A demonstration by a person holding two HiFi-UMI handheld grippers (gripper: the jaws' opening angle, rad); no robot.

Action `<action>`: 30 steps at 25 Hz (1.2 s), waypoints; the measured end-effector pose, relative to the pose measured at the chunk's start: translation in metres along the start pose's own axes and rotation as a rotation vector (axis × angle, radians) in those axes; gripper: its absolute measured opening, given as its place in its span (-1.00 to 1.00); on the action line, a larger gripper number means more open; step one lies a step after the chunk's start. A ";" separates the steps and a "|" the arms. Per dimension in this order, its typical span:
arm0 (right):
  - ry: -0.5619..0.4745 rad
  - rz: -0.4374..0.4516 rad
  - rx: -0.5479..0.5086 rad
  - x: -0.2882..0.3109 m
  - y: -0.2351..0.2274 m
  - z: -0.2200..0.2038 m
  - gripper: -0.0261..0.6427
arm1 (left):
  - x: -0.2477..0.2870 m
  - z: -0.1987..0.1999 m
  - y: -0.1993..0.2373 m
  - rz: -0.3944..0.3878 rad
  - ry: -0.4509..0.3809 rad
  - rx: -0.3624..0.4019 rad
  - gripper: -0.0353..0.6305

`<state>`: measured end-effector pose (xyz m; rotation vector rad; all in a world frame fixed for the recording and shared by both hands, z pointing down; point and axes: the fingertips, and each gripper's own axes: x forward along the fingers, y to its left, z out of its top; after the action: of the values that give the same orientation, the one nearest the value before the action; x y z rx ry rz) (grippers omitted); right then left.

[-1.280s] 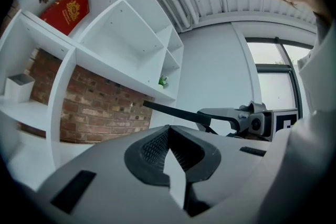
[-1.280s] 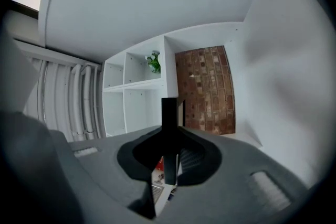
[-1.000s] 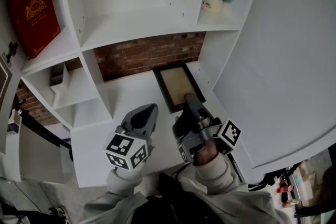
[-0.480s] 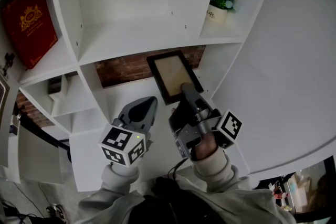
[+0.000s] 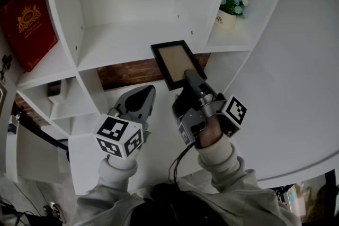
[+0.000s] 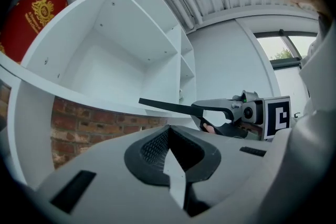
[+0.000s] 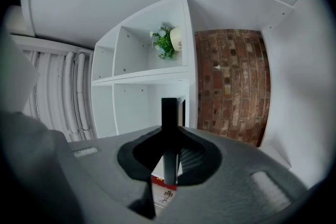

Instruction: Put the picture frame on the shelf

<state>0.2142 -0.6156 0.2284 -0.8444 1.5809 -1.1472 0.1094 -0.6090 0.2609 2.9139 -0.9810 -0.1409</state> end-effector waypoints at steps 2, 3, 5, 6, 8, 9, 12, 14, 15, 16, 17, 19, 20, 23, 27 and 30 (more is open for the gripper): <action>0.006 -0.024 0.018 0.009 -0.006 0.005 -0.78 | 0.008 0.003 0.006 0.003 0.003 0.005 -0.88; 0.010 -0.034 0.022 0.014 -0.009 0.007 -0.78 | 0.012 0.005 0.009 0.004 0.004 0.012 -0.88; 0.014 -0.050 0.025 0.022 -0.011 0.010 -0.78 | 0.019 0.007 0.014 0.003 0.006 0.027 -0.88; 0.014 -0.056 0.026 0.026 -0.012 0.012 -0.78 | 0.021 0.006 0.017 0.004 0.008 0.032 -0.88; 0.012 -0.069 0.035 0.035 -0.014 0.016 -0.78 | 0.027 0.004 0.022 0.008 0.012 0.029 -0.88; 0.011 -0.076 0.041 0.041 -0.015 0.019 -0.78 | 0.031 0.003 0.025 0.010 0.014 0.026 -0.88; 0.012 -0.093 0.047 0.059 -0.019 0.025 -0.78 | 0.043 0.003 0.034 0.011 0.017 0.028 -0.88; 0.019 -0.100 0.048 0.067 -0.020 0.026 -0.77 | 0.048 0.002 0.037 0.011 0.019 0.030 -0.88; 0.022 -0.103 0.050 0.070 -0.021 0.026 -0.78 | 0.051 0.001 0.038 0.010 0.018 0.029 -0.88; 0.025 -0.105 0.052 0.073 -0.022 0.027 -0.77 | 0.054 0.001 0.039 0.009 0.018 0.028 -0.88; 0.027 -0.106 0.053 0.074 -0.022 0.028 -0.77 | 0.056 0.000 0.039 0.007 0.019 0.027 -0.88; 0.031 -0.107 0.056 0.076 -0.024 0.028 -0.77 | 0.060 -0.002 0.038 0.004 0.016 0.027 -0.88; 0.033 -0.107 0.057 0.076 -0.025 0.028 -0.77 | 0.062 -0.003 0.038 0.006 0.013 0.025 -0.88; 0.035 -0.113 0.058 0.078 -0.025 0.029 -0.77 | 0.067 -0.004 0.040 0.010 0.010 0.011 -0.88; 0.037 -0.109 0.053 0.081 -0.020 0.027 -0.77 | 0.070 -0.002 0.041 0.007 0.011 0.009 -0.88; 0.035 -0.103 0.044 0.077 -0.018 0.025 -0.76 | 0.069 -0.003 0.034 -0.004 0.010 0.024 -0.88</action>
<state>0.2163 -0.6984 0.2204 -0.8892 1.5498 -1.2723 0.1446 -0.6778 0.2626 2.9354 -0.9823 -0.1151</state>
